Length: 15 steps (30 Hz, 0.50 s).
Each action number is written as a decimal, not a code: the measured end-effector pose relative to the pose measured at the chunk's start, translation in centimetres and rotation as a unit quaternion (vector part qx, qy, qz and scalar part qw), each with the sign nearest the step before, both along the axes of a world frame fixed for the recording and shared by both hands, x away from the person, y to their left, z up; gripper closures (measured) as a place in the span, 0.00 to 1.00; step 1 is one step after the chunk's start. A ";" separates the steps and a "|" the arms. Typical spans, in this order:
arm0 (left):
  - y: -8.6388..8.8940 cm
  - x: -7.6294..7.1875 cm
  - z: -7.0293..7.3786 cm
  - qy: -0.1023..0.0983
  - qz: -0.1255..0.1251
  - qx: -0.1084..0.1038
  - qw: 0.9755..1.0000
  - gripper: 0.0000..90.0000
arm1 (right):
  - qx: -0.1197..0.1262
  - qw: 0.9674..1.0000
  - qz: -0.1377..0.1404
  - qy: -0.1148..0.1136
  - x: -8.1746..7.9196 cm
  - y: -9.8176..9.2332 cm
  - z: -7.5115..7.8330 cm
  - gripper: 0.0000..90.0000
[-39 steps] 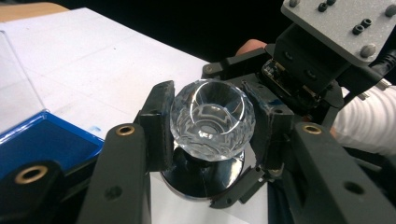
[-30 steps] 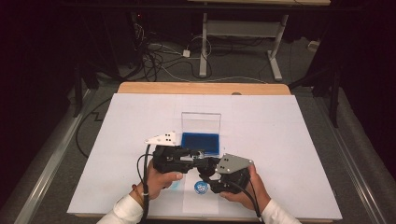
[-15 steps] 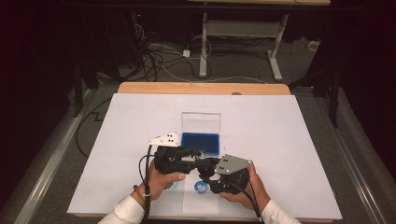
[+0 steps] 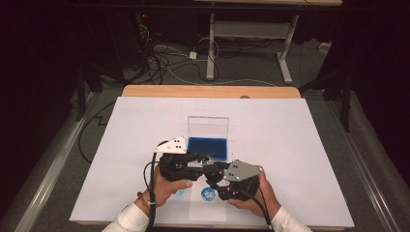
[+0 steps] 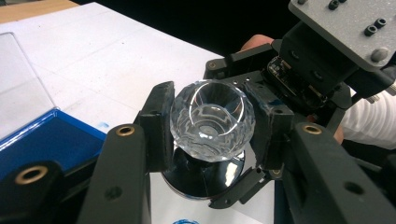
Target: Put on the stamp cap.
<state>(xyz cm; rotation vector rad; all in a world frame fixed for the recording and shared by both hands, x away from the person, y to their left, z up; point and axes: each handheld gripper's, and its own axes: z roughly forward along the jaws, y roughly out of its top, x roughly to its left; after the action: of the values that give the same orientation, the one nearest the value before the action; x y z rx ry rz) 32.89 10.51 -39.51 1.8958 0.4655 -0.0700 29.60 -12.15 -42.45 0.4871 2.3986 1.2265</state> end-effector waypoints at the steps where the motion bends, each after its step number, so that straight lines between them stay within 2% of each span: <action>1: 0.0 0.0 0.0 -0.002 0.001 0.001 1.000 0.61 | 0.000 1.000 0.001 0.000 0.0 0.0 0.0 0.42; 11: -0.1 -0.2 0.3 -0.014 0.005 0.007 1.000 0.61 | 0.007 1.000 -0.002 -0.004 0.0 0.0 -0.1 0.42; 15: -0.1 -0.3 0.3 -0.017 0.004 0.006 1.000 0.61 | 0.006 1.000 0.001 -0.001 -0.1 0.1 -0.2 0.38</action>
<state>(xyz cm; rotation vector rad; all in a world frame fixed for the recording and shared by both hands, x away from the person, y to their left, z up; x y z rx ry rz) 32.64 10.37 -39.16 1.9044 0.4512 -0.0289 29.50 -12.02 -42.61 0.4880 2.3920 1.2431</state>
